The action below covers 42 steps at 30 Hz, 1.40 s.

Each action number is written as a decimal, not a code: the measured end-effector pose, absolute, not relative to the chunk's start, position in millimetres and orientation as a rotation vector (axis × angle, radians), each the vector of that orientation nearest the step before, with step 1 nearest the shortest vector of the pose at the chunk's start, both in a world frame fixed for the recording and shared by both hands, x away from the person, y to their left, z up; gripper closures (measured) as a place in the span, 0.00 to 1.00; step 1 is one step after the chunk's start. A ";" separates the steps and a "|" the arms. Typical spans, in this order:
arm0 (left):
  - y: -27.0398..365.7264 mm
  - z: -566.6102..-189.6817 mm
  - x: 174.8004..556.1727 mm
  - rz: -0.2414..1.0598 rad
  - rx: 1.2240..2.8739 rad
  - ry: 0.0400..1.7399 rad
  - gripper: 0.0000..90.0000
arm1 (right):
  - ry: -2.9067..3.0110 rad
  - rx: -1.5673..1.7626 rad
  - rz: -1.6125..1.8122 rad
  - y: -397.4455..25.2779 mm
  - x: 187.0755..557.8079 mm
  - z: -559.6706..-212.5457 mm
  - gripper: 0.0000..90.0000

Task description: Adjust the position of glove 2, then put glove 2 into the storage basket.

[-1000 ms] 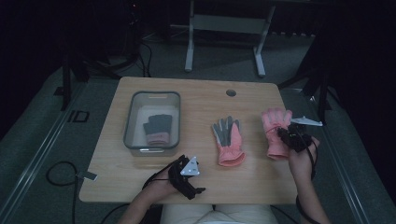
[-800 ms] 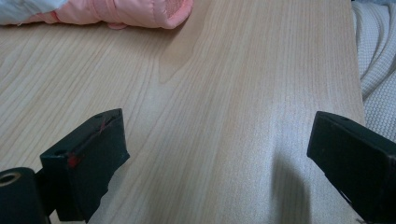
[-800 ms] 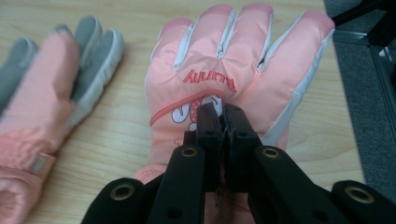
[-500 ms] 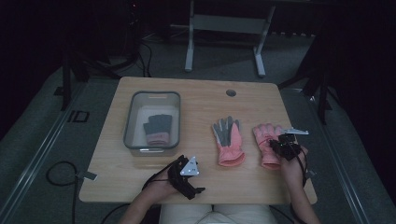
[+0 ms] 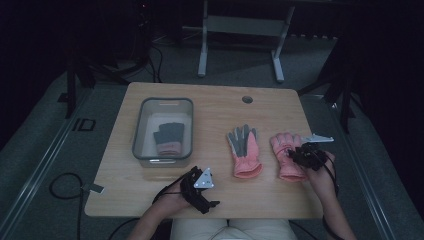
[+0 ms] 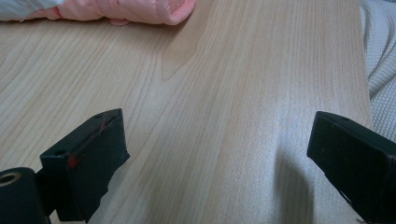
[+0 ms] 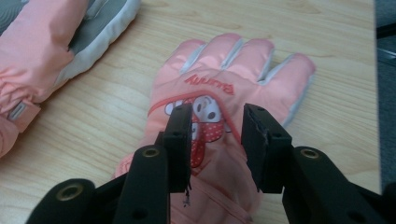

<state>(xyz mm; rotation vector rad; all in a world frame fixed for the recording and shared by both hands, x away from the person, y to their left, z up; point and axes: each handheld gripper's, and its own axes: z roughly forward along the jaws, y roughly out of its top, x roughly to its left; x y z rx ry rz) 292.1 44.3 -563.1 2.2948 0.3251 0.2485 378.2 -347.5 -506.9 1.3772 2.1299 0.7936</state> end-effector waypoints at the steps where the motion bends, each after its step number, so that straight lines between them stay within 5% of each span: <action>1: 44.3 -563.2 292.1 0.248 2.294 0.325 0.04 | 2.149 1.364 0.778 -346.2 379.4 -510.3 0.70; 5: 44.3 -563.3 291.9 0.247 2.295 0.323 0.04 | 2.174 1.373 0.734 -344.4 383.4 -520.0 0.70; 13: 44.5 -563.2 292.0 0.245 2.292 0.322 0.05 | 2.133 1.435 0.748 -341.5 383.9 -516.1 0.96; 31: 44.1 -563.5 292.7 0.245 2.296 0.317 0.05 | 2.003 1.395 0.876 -312.9 371.3 -448.1 0.97; 42: 43.6 -563.9 292.6 0.246 2.301 0.311 0.04 | 2.028 1.292 0.961 -251.0 368.8 -411.1 0.97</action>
